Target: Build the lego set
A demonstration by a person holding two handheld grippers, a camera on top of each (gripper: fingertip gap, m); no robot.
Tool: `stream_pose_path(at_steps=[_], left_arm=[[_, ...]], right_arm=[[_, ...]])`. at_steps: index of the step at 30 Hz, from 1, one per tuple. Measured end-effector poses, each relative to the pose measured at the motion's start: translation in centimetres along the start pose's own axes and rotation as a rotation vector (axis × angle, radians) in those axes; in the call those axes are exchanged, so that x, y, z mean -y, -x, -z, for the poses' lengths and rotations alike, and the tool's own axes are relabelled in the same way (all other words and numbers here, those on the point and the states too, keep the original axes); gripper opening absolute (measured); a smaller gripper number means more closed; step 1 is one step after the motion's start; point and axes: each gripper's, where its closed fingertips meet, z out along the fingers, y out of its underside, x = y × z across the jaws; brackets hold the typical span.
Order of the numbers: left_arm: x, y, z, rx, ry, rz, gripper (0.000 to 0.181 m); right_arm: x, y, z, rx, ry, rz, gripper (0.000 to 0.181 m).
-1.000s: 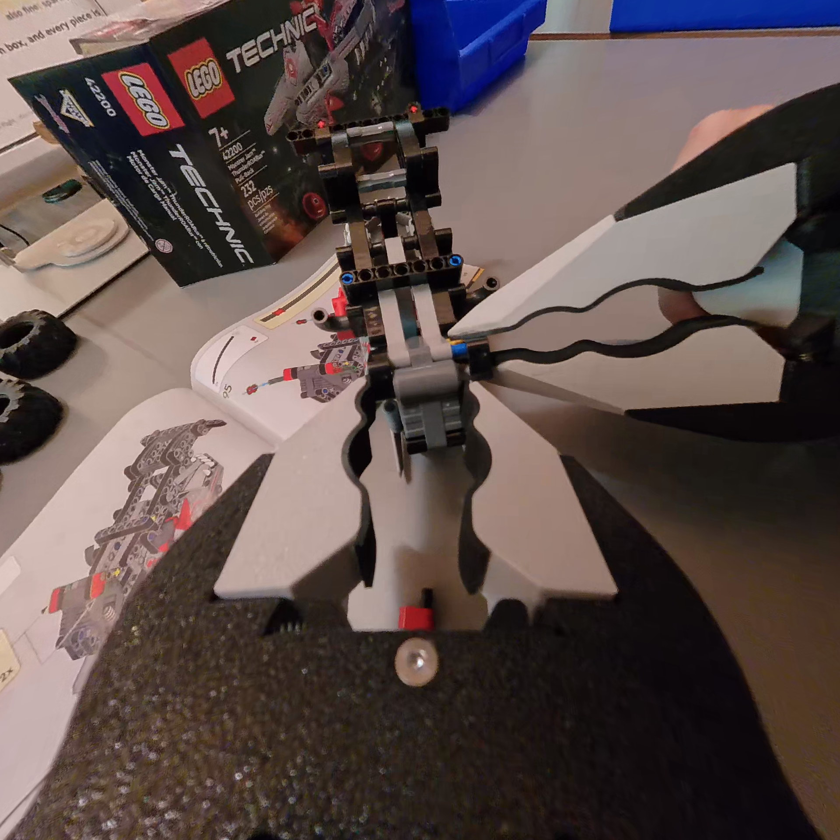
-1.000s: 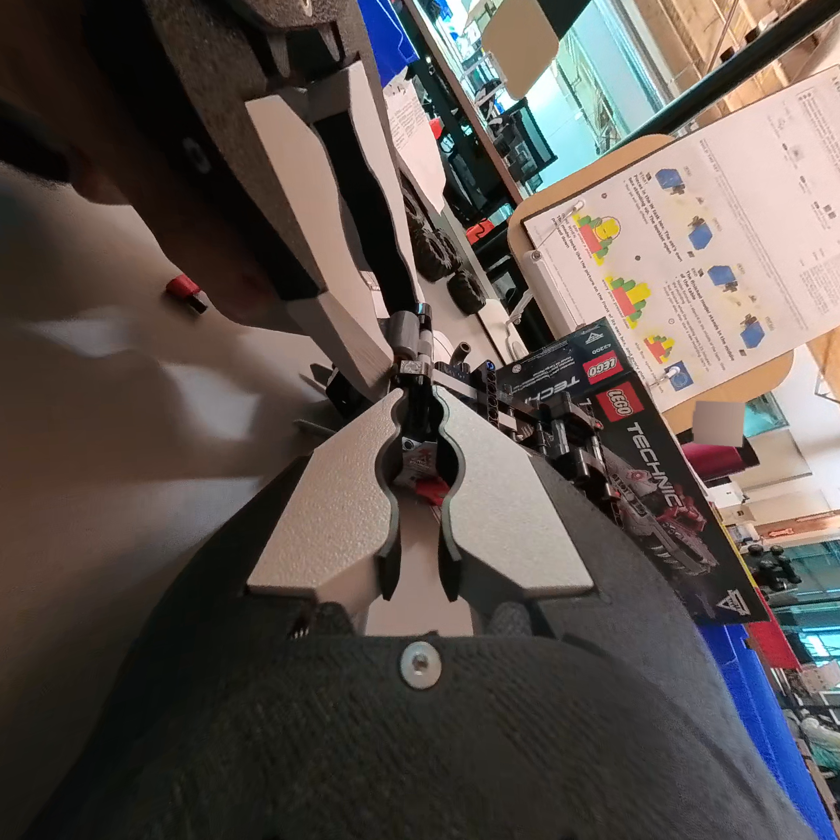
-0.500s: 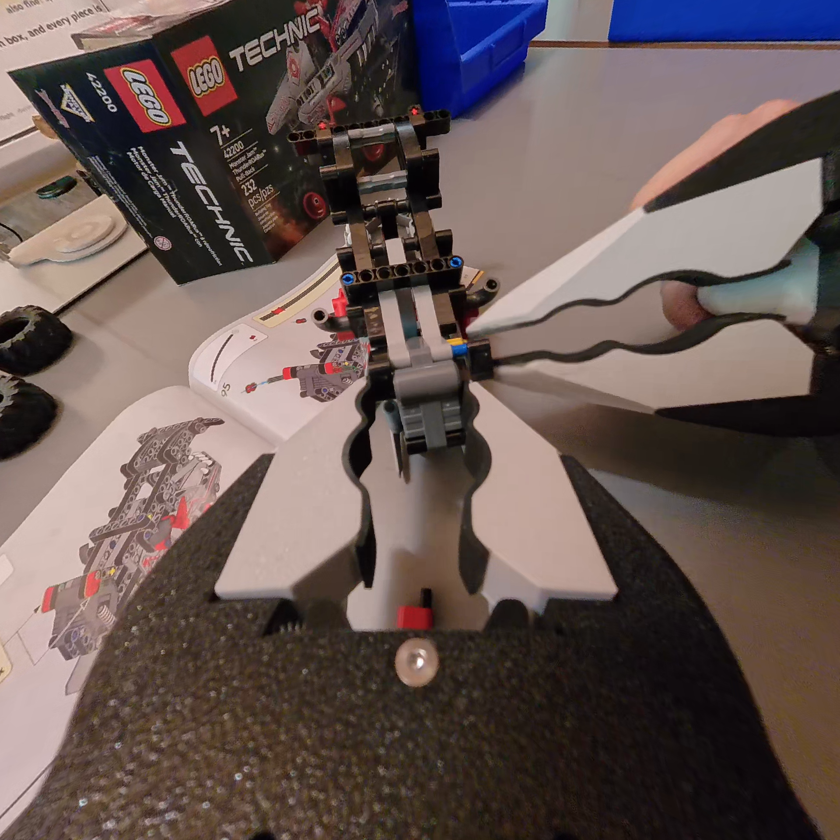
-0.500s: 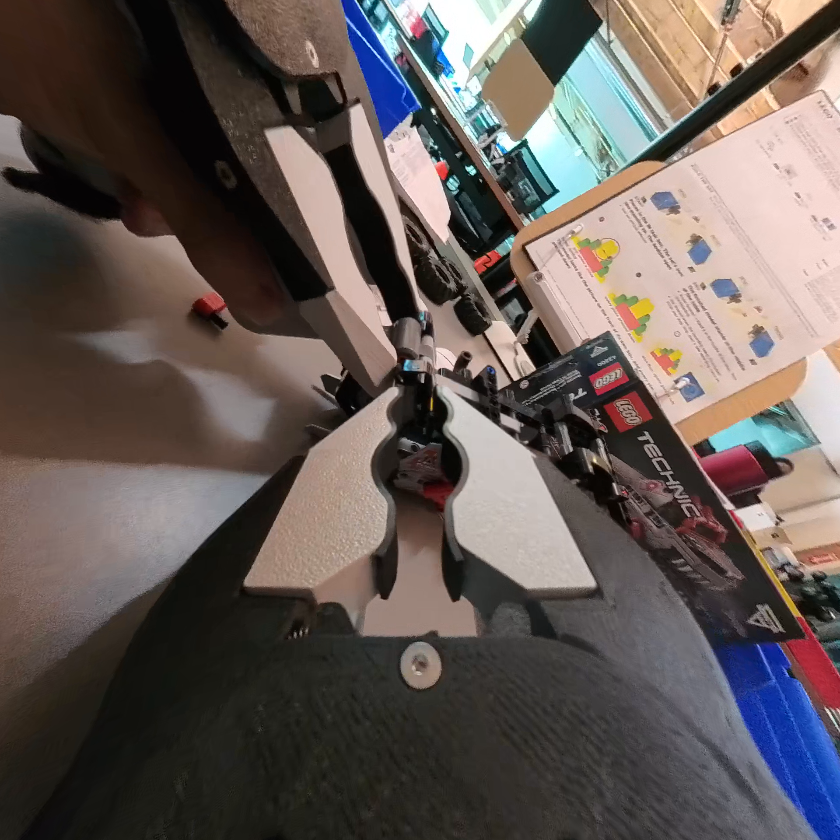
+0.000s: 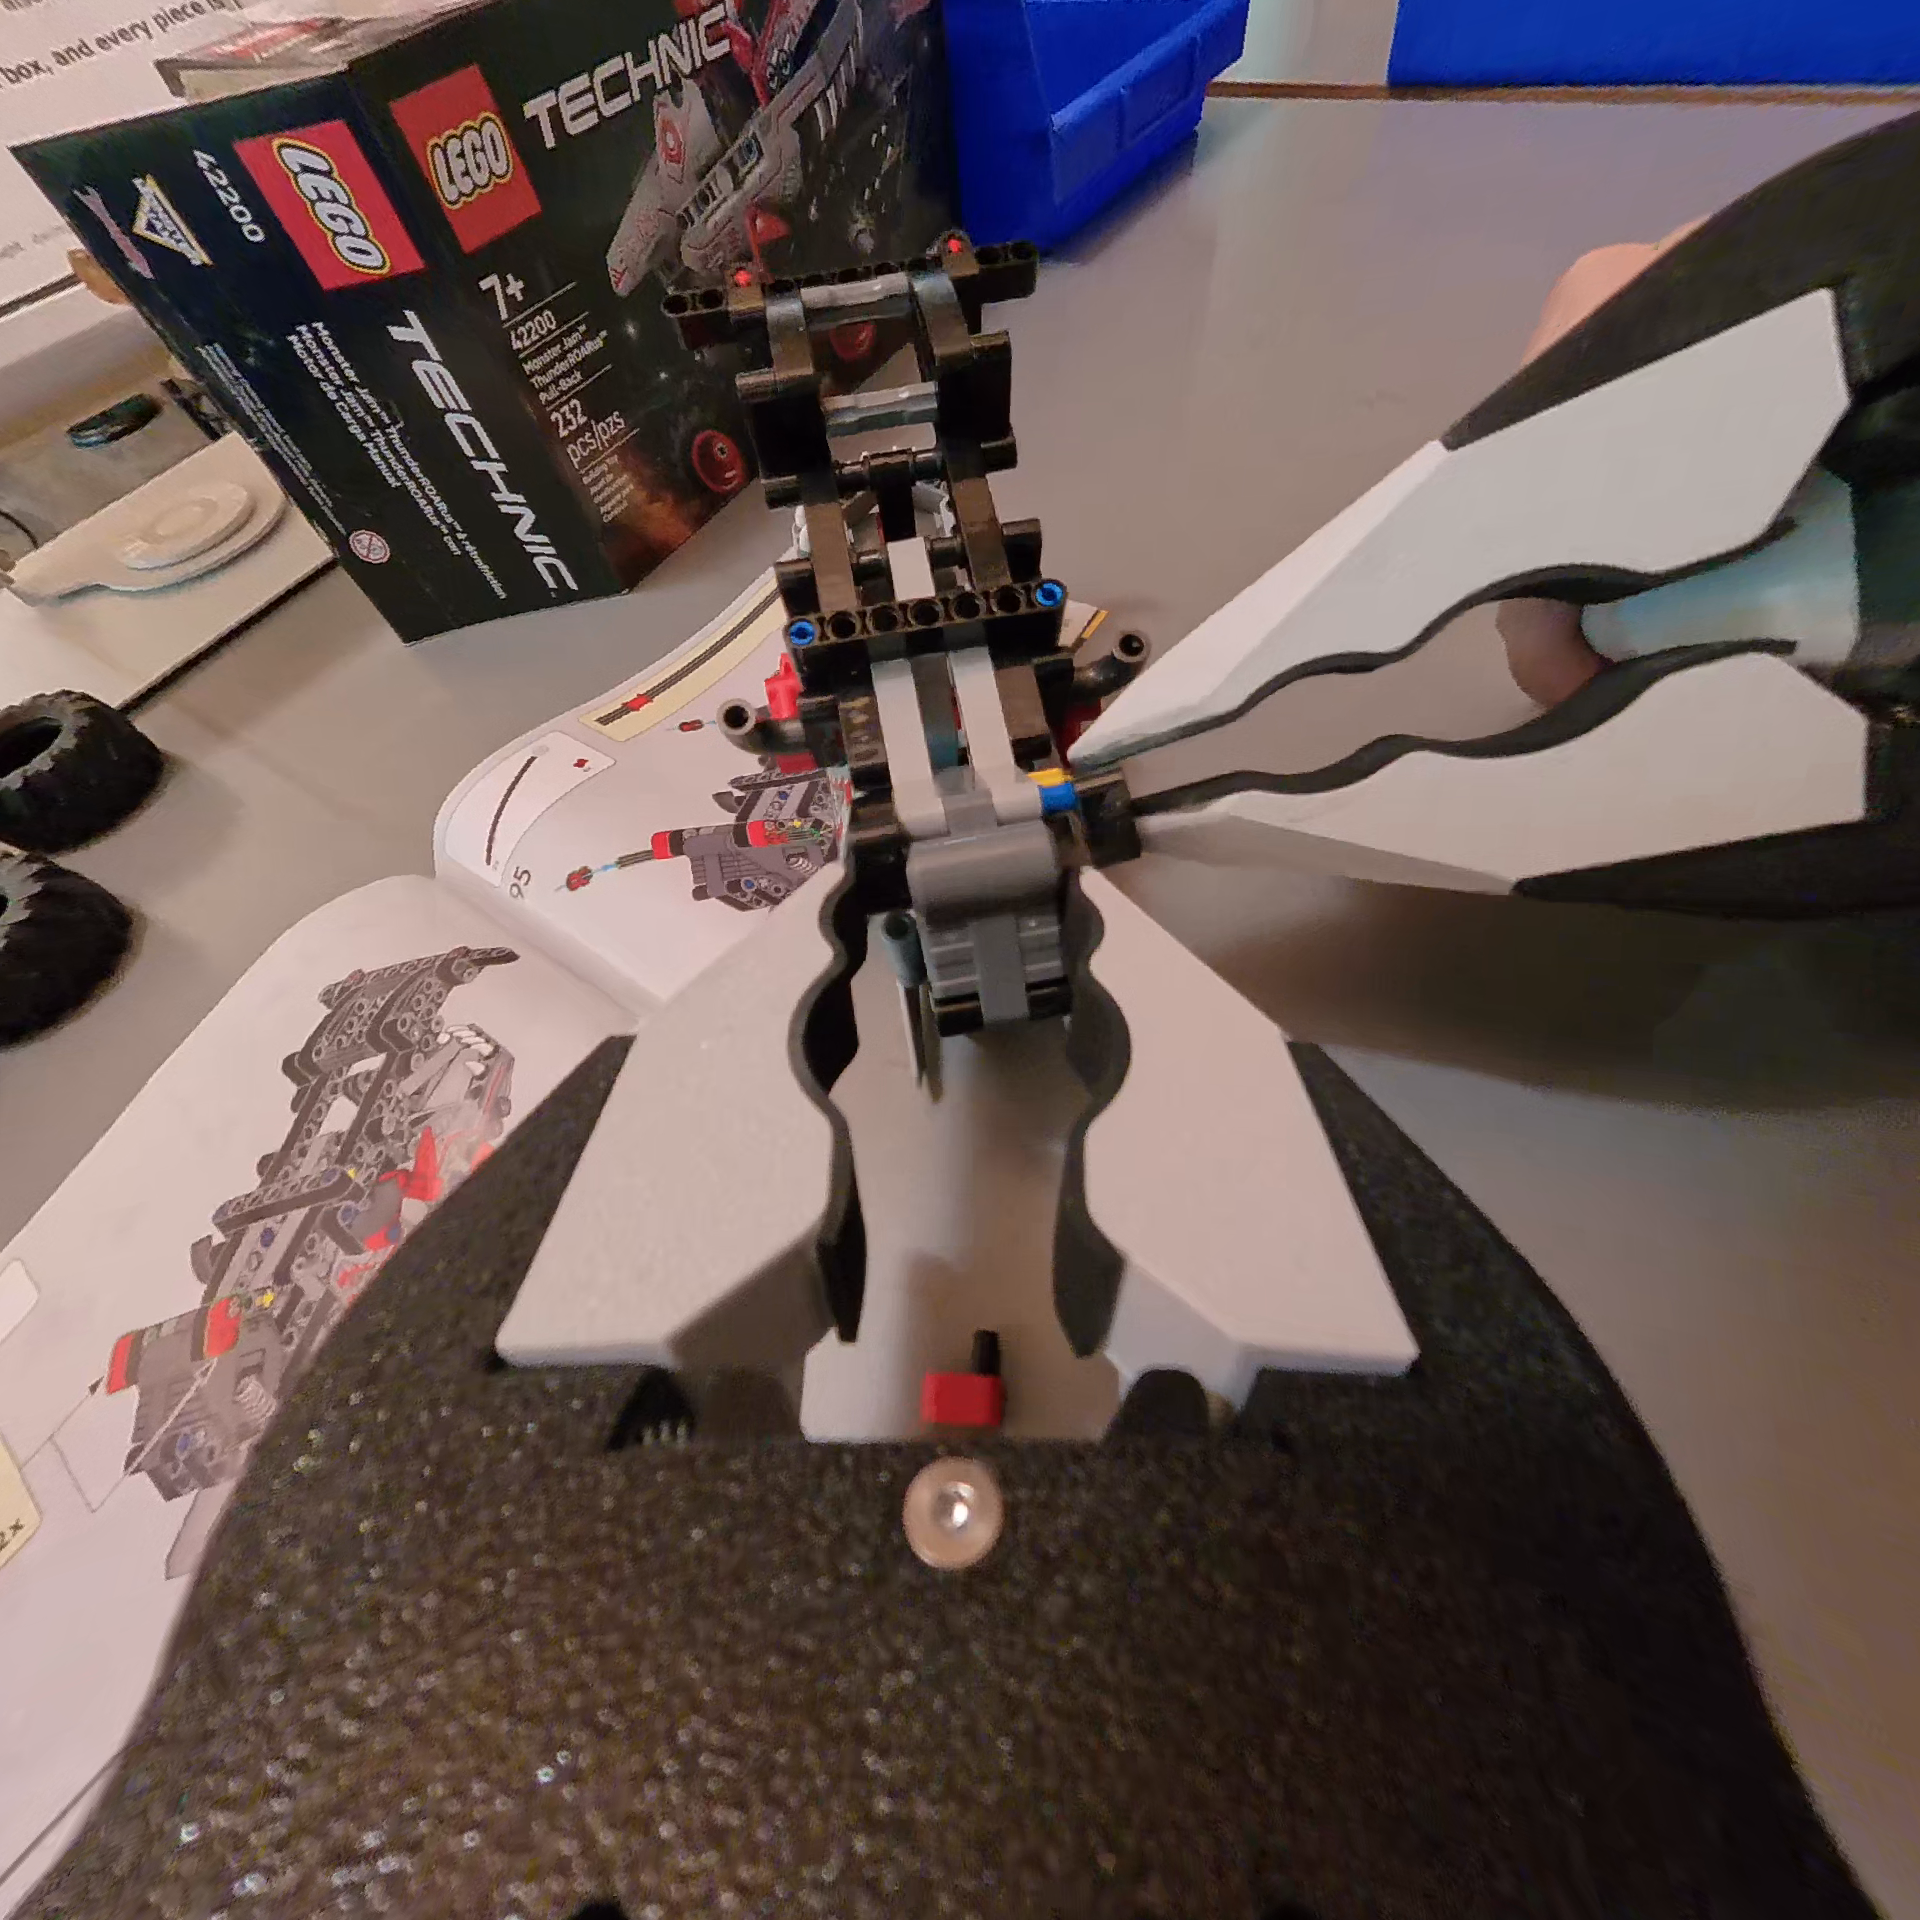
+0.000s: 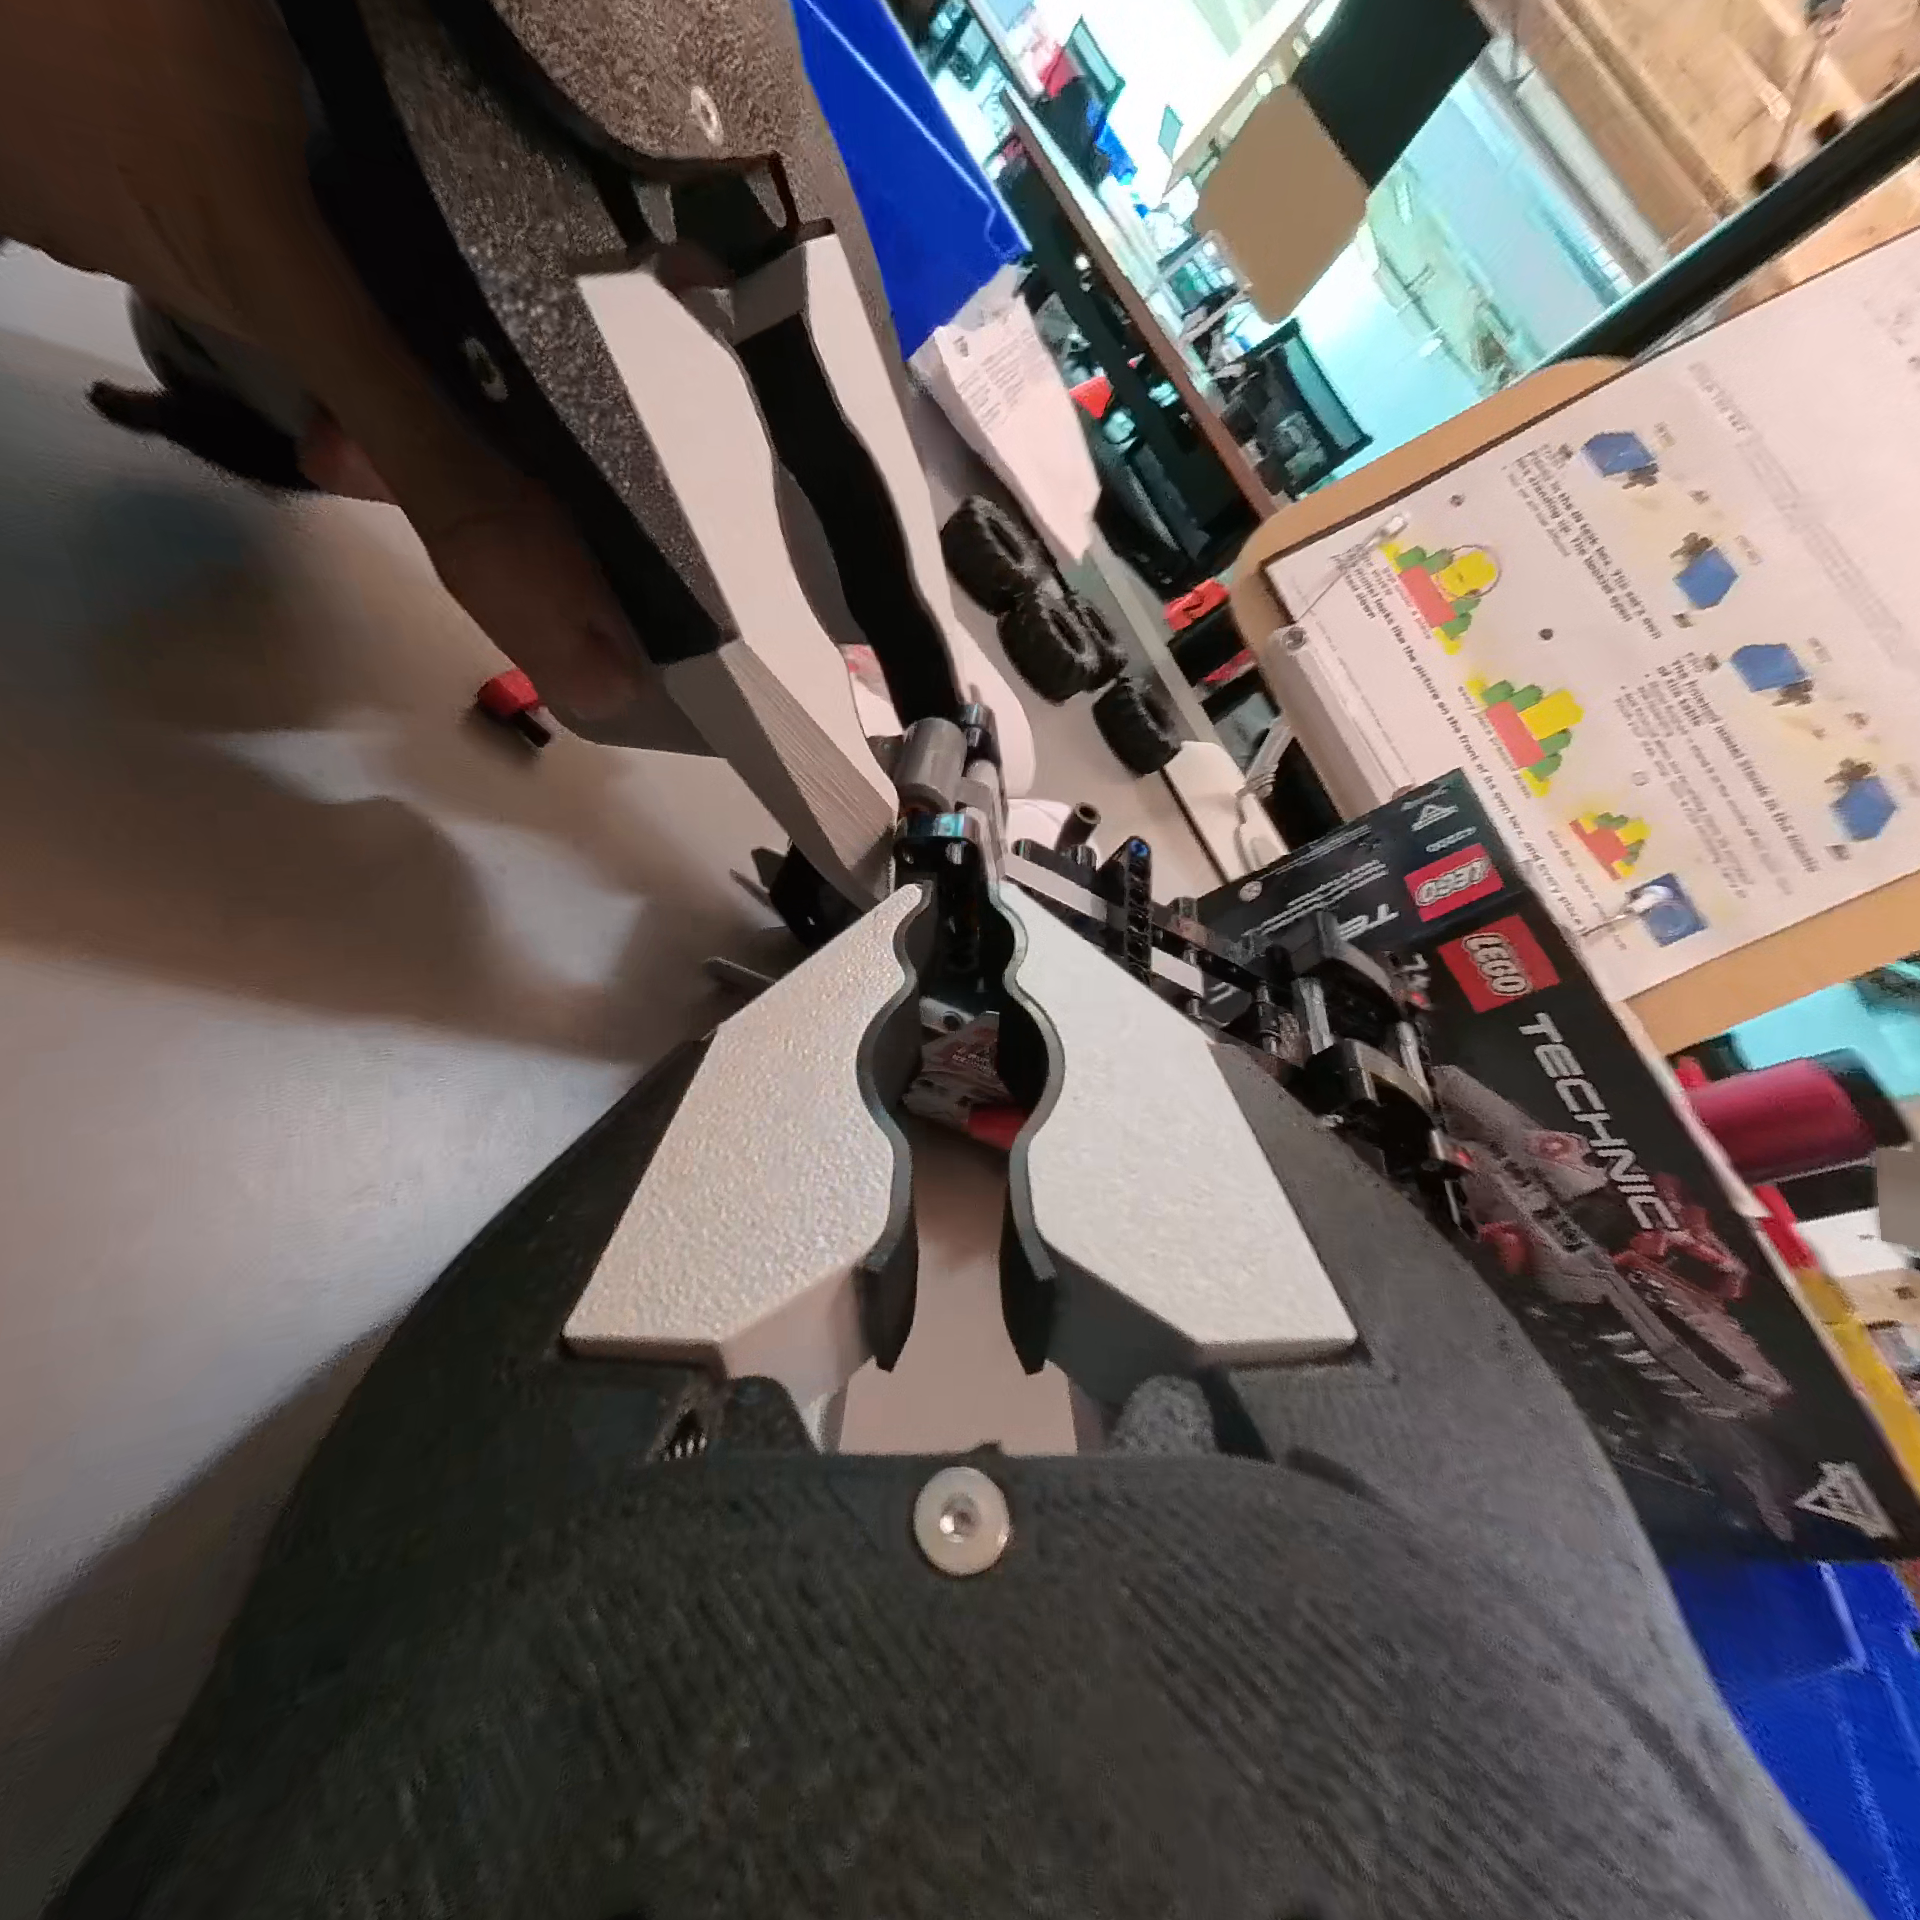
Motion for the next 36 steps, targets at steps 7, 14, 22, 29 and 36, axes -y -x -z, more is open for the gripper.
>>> stream_pose_path(at_steps=[7,14,22,29,36], left_arm=[[0.2,-0.3,0.0,0.024,-0.002,-0.042,0.035],[0.2,-0.5,0.1,0.040,0.002,-0.069,0.035],[0.3,-0.6,0.1,0.049,0.006,-0.092,0.035],[0.3,-0.7,0.1,0.052,0.006,-0.101,0.035],[0.3,-0.6,0.1,0.048,0.002,-0.082,0.035]], right_arm=[[-0.2,-0.5,0.5,-0.124,0.011,0.077,0.016],[-1.7,-0.7,0.7,-0.170,0.074,0.114,0.025],[-1.8,-0.2,0.5,-0.165,0.098,0.187,0.011],[-1.9,-0.4,0.4,-0.164,0.112,0.185,0.014],[-2.0,-0.7,1.4,-0.180,0.110,0.174,0.021]])
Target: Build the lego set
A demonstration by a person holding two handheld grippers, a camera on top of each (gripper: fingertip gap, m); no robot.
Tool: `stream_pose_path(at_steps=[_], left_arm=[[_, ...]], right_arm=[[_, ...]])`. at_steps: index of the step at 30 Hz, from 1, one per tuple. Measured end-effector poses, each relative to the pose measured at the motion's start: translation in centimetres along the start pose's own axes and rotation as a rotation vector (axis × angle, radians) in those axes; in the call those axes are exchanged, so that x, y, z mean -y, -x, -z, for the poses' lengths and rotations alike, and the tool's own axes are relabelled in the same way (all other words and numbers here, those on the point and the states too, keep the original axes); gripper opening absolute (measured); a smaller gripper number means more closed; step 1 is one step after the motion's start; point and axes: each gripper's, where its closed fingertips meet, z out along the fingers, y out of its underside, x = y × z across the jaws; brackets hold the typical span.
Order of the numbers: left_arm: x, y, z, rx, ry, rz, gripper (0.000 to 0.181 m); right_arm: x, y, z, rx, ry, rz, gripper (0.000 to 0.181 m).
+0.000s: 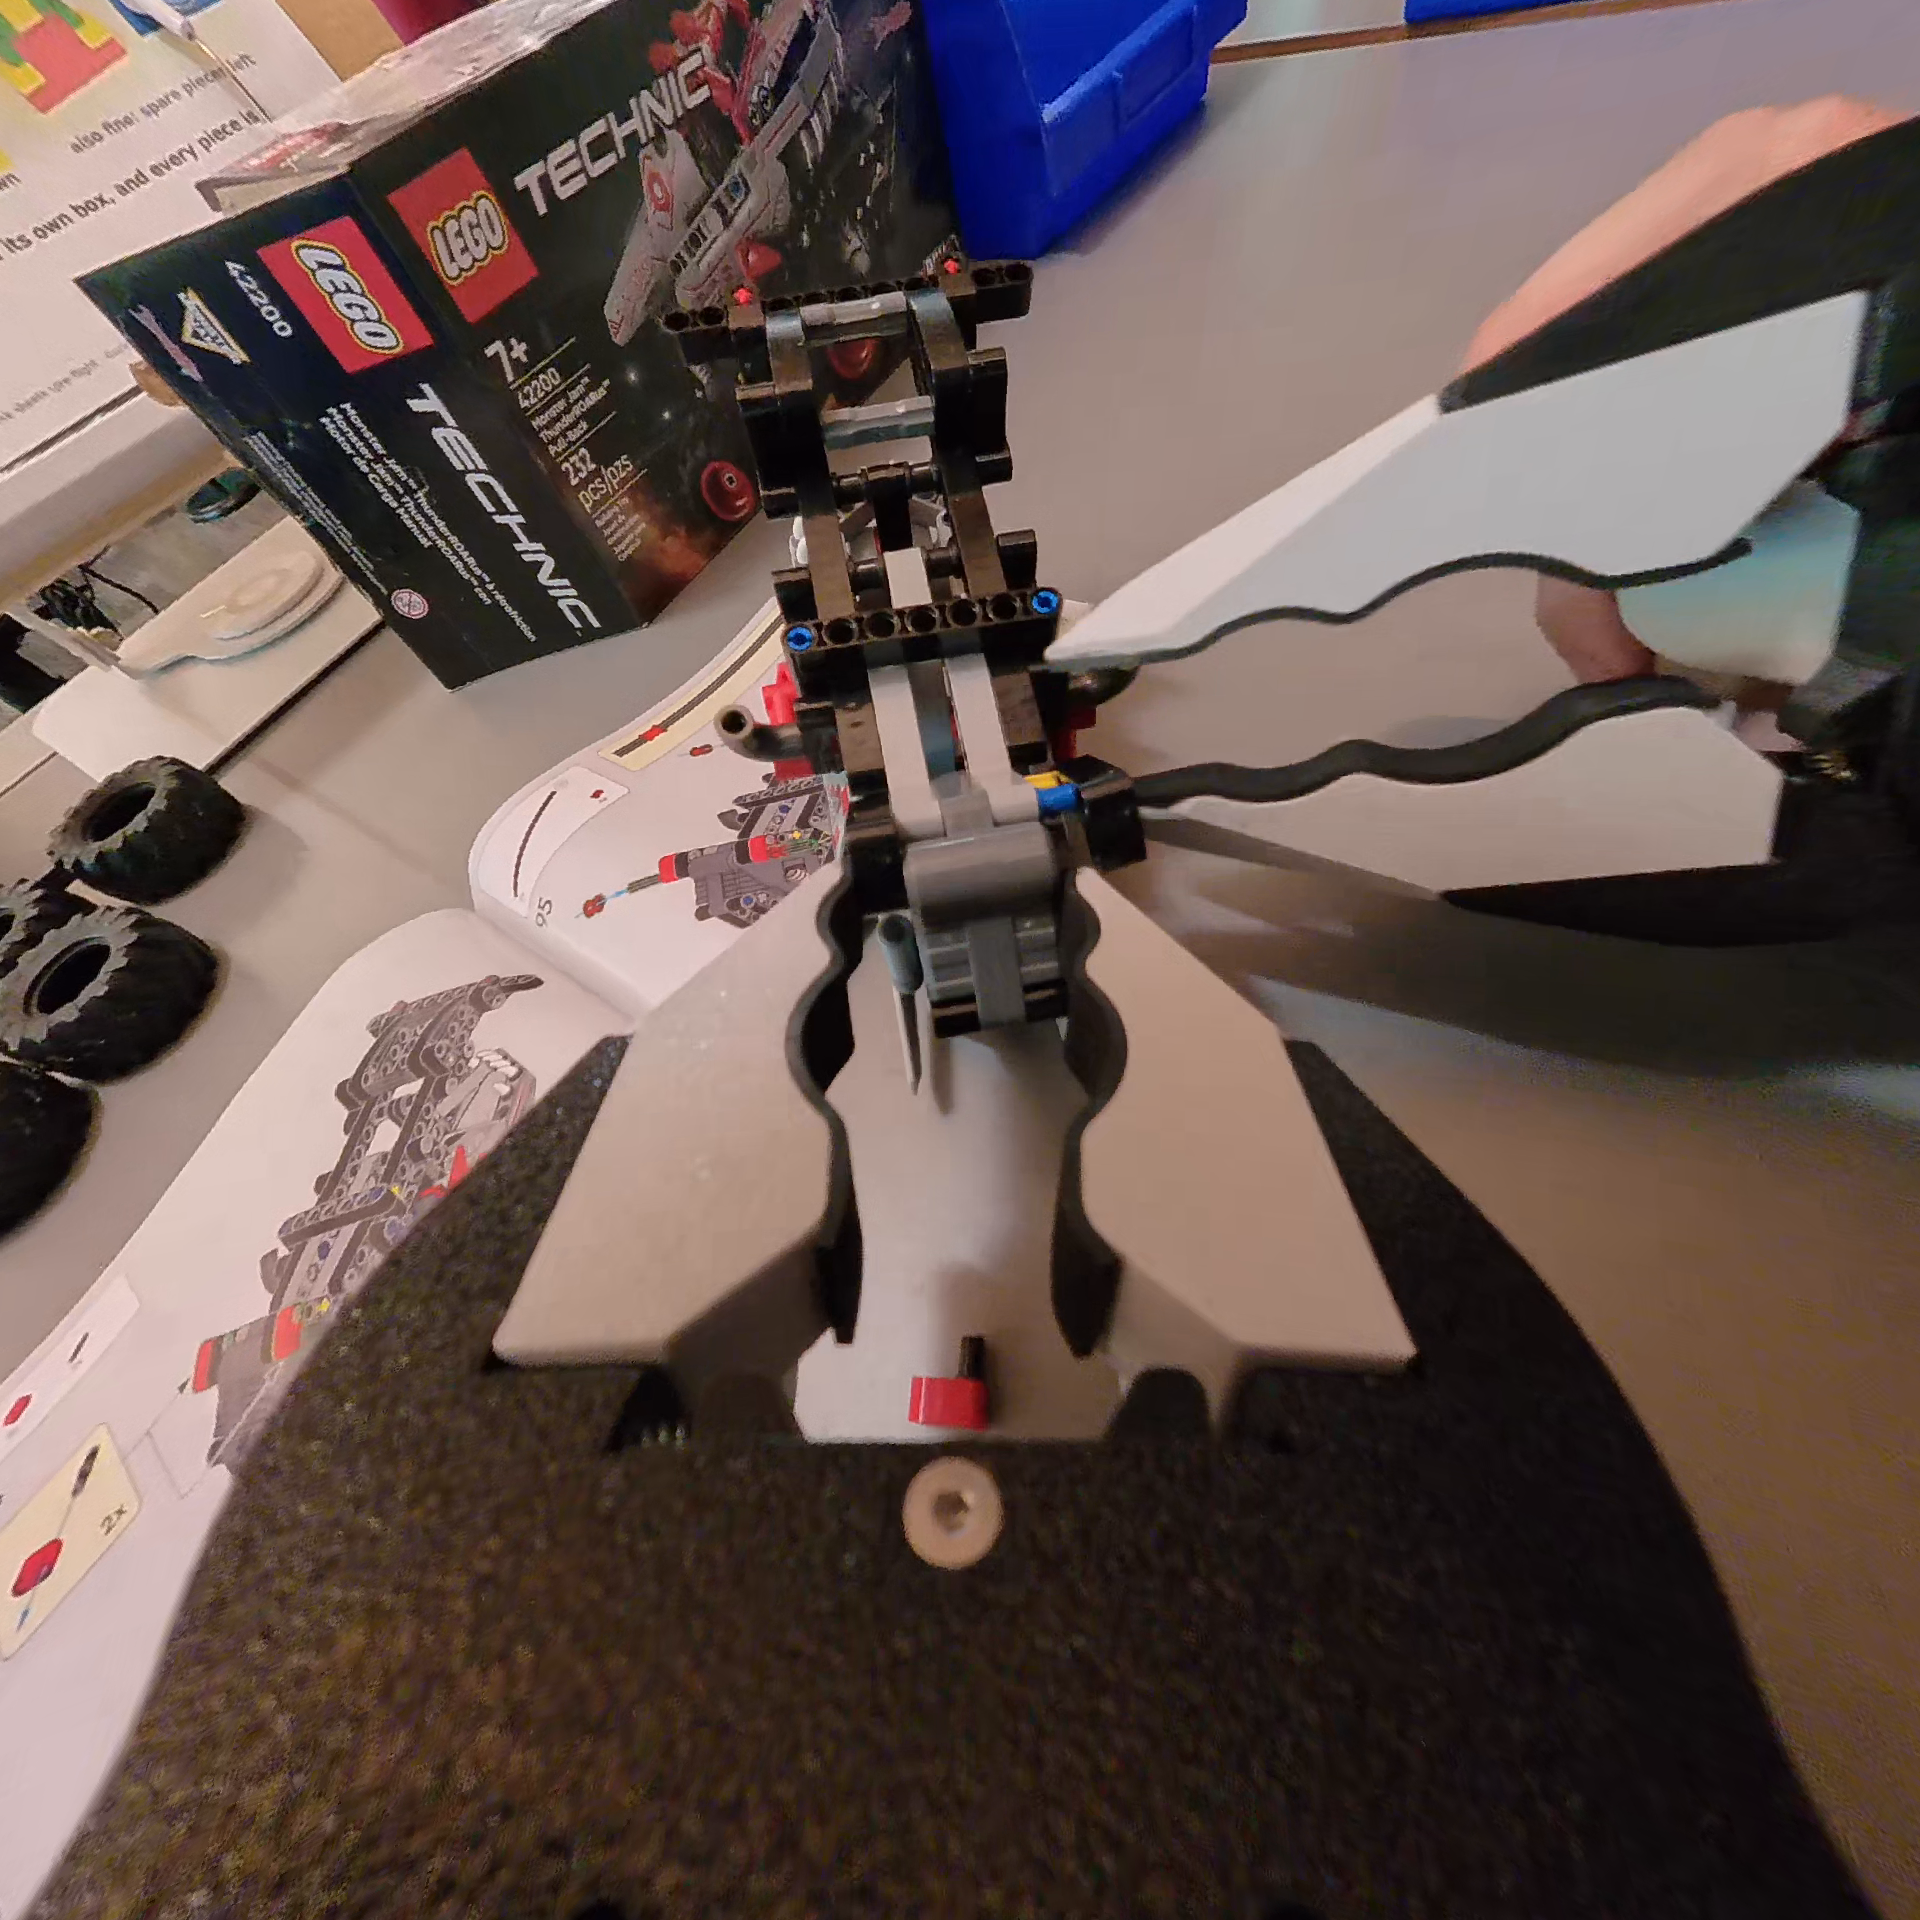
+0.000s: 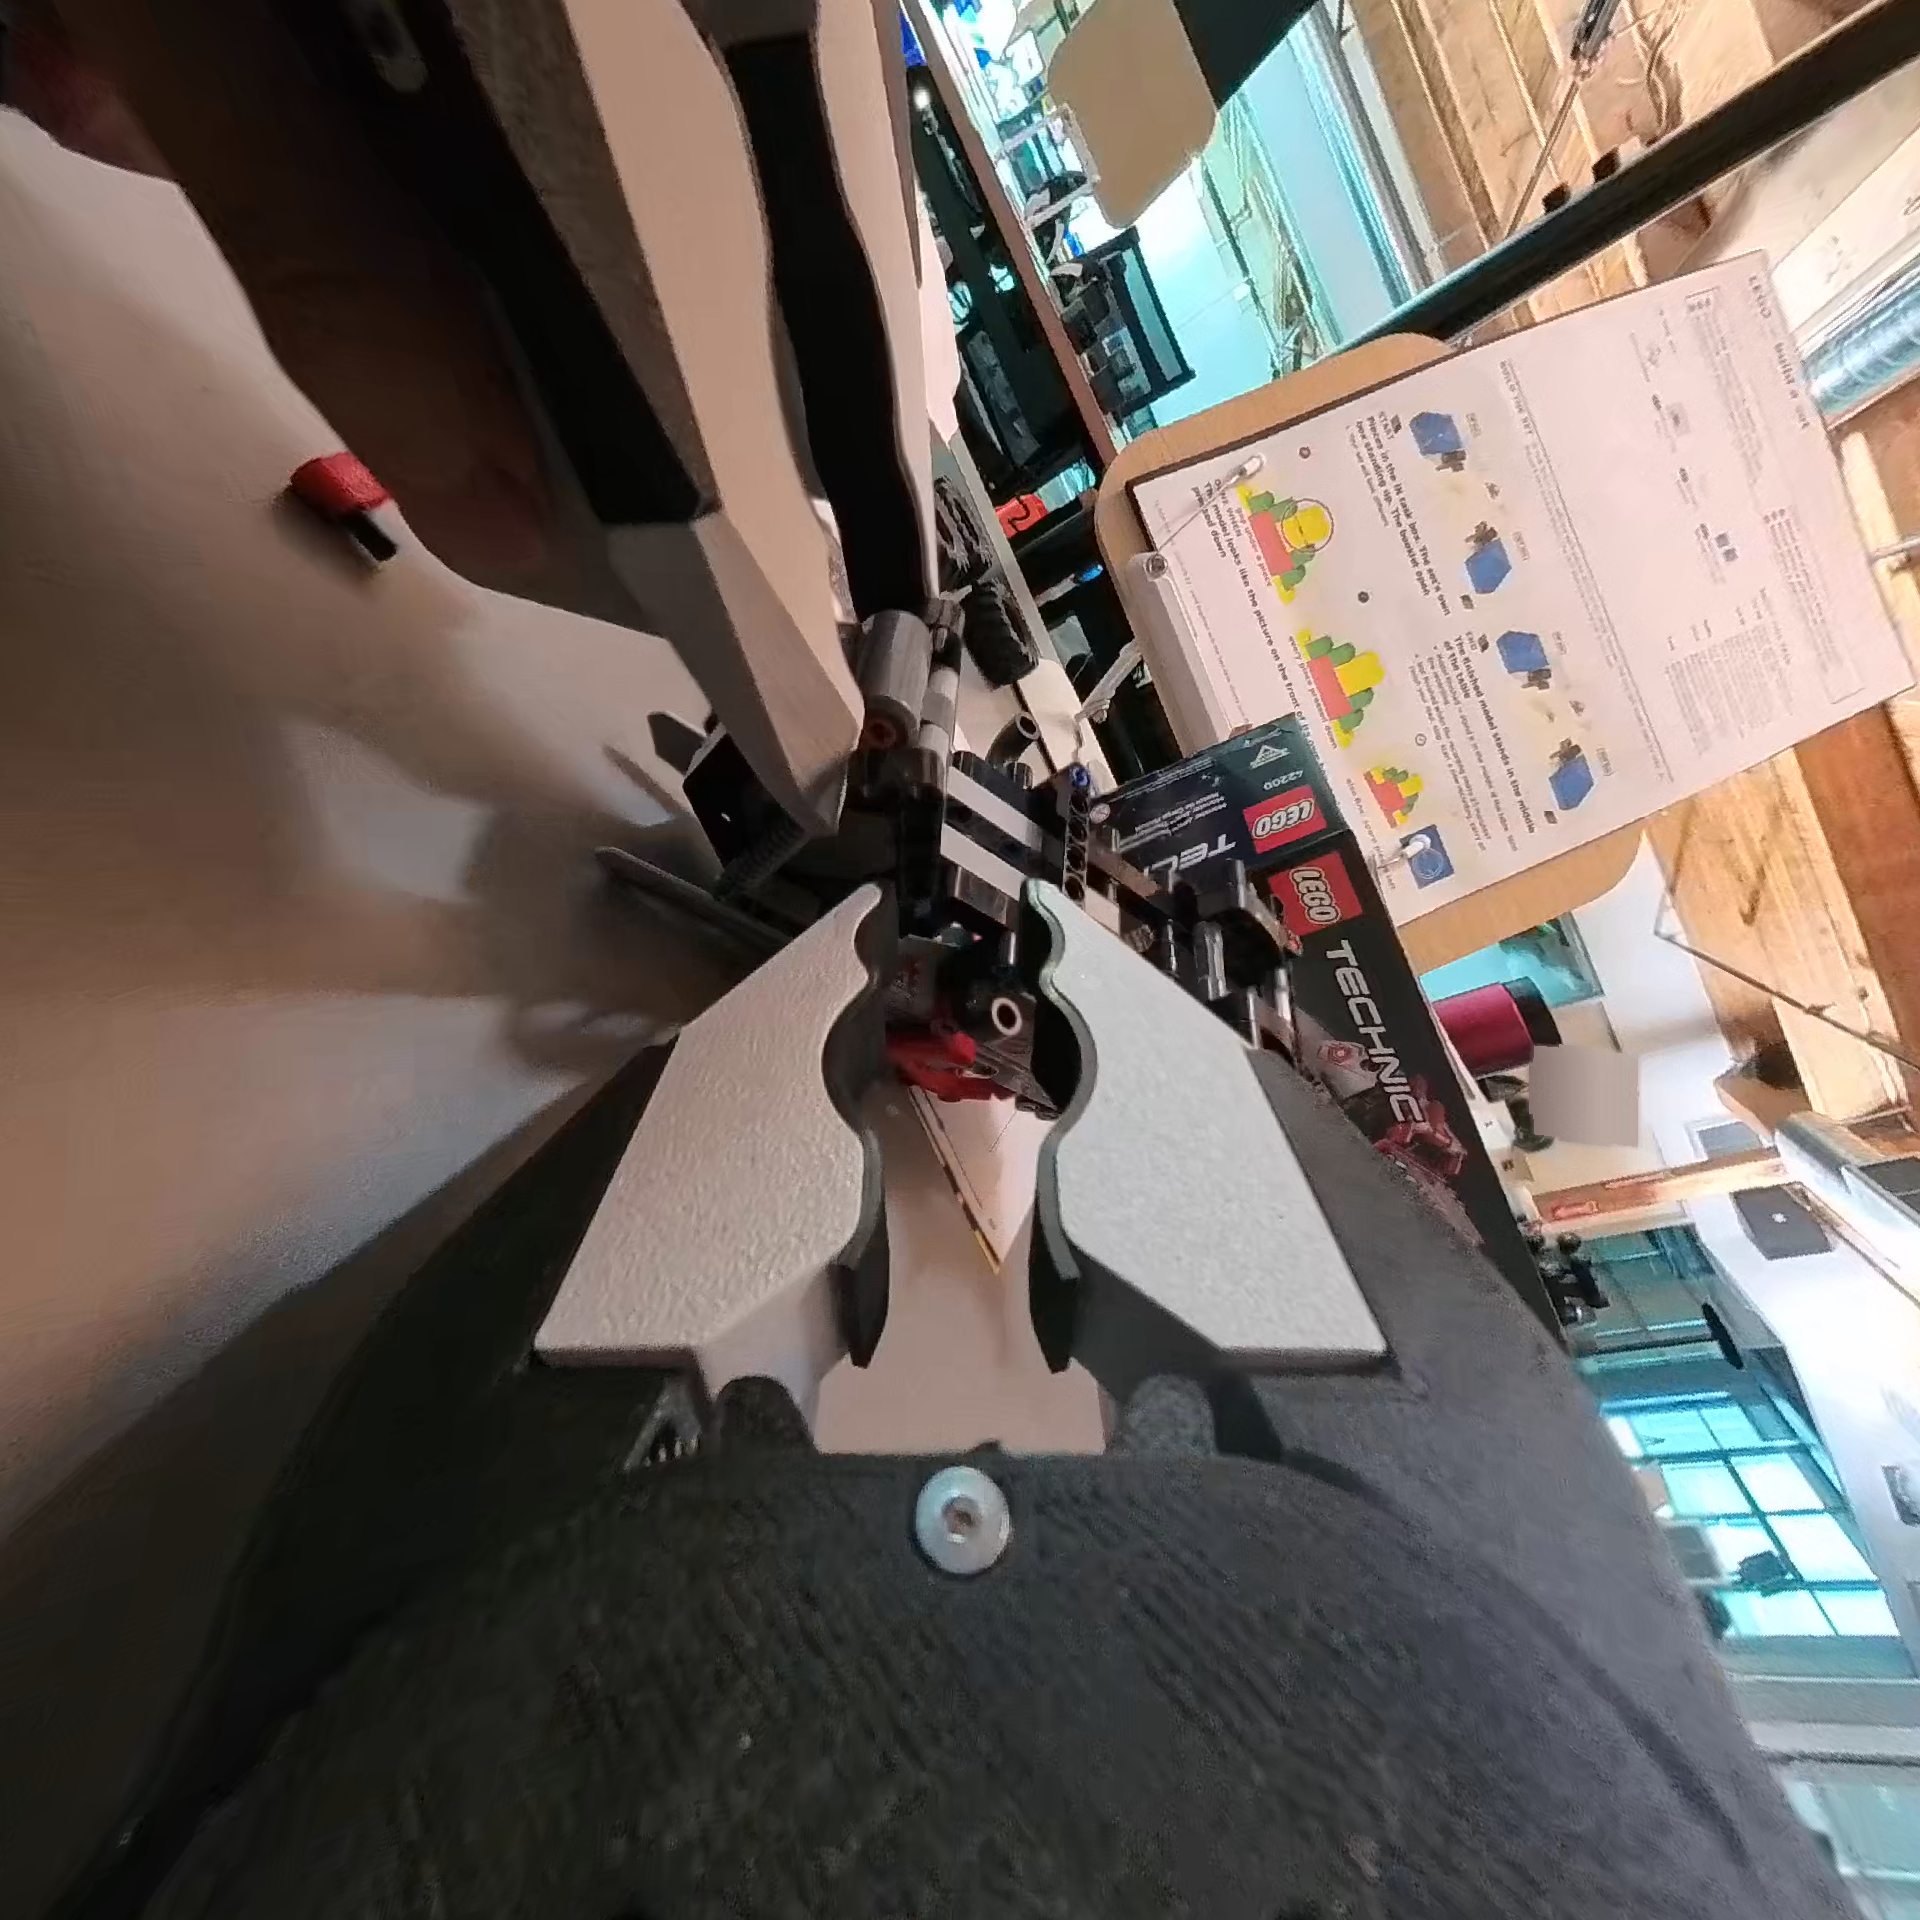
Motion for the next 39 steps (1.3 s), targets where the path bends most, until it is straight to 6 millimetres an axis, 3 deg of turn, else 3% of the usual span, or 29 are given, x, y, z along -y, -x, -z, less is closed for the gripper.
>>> stream_pose_path(at_steps=[6,12,15,19,30,39], left_arm=[[-0.1,0.2,0.0,-0.010,-0.001,0.032,0.035],[0.0,0.2,0.0,-0.010,-0.008,0.039,0.035],[0.0,0.1,0.0,-0.016,-0.011,0.040,0.035],[0.0,0.0,0.0,-0.017,-0.008,0.028,0.035],[-0.2,0.2,0.0,-0.042,0.000,0.055,0.035],[-0.3,0.4,0.0,-0.029,0.015,0.081,0.034]], right_arm=[[1.1,0.4,1.2,-0.024,-0.041,0.093,0.000],[1.1,0.1,1.4,-0.034,-0.052,0.095,0.000],[1.3,0.4,1.7,-0.024,-0.073,0.105,0.013],[1.4,0.6,1.9,-0.003,-0.099,0.041,0.017],[1.5,0.6,1.2,0.088,-0.122,-0.063,0.006],[1.6,0.6,0.8,0.086,-0.075,-0.013,0.005]])
